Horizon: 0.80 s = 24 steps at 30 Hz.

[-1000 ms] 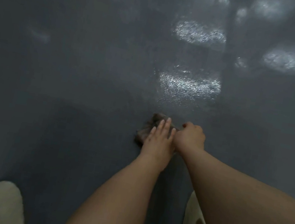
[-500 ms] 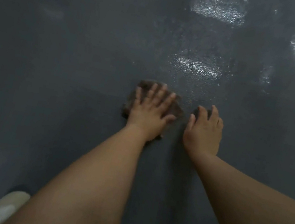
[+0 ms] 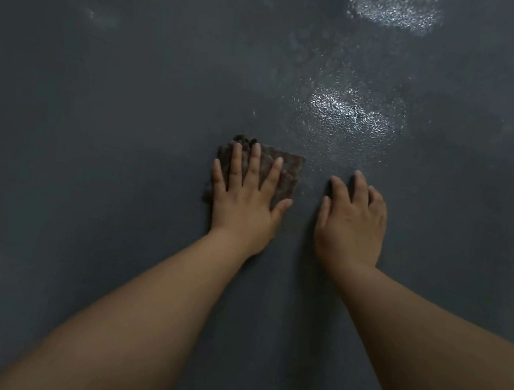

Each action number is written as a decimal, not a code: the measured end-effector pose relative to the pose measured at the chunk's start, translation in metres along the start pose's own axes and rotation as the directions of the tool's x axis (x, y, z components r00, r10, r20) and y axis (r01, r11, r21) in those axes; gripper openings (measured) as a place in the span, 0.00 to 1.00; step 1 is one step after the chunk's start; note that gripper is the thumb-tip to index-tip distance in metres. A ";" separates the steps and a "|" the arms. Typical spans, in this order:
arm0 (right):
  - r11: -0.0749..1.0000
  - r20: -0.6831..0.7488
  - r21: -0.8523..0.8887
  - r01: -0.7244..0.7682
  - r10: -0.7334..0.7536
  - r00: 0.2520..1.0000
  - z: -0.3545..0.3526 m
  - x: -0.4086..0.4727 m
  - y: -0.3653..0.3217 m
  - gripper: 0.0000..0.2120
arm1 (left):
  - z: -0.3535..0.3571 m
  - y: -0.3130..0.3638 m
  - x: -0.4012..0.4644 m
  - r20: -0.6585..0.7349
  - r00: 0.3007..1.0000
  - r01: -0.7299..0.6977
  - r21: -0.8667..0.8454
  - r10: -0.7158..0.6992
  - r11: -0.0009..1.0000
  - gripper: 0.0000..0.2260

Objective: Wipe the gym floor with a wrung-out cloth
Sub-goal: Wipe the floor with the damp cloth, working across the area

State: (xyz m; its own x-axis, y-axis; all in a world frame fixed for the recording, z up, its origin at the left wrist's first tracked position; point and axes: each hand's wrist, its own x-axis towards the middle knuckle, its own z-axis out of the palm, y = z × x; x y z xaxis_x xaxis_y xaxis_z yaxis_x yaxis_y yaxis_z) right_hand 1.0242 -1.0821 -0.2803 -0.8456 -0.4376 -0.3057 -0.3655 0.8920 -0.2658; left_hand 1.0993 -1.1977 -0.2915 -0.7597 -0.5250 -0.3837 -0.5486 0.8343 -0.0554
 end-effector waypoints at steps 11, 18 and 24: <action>0.999 0.005 -0.033 0.043 -0.043 0.999 -0.025 0.035 0.001 0.18 | -0.024 -0.014 0.052 0.041 0.990 0.144 -0.209 -0.138 0.967 0.31; 0.987 -0.142 0.061 -0.147 0.154 0.978 -0.050 0.073 0.032 0.20 | -0.025 0.077 0.051 0.014 0.899 -0.438 0.002 0.438 0.899 0.29; 0.969 -0.203 0.113 -0.218 0.237 0.950 -0.043 0.089 0.047 0.22 | -0.066 0.094 0.155 0.031 0.909 -0.416 0.051 0.415 0.908 0.27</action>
State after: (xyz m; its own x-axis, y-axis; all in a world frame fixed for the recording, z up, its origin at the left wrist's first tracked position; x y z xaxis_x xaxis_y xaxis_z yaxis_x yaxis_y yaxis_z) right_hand 0.9147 -1.0738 -0.2805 -0.9691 -0.1809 -0.1679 -0.1260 0.9475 -0.2938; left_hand 0.9073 -1.2118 -0.2949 -0.9075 -0.1261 -0.4006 -0.1643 0.9844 0.0623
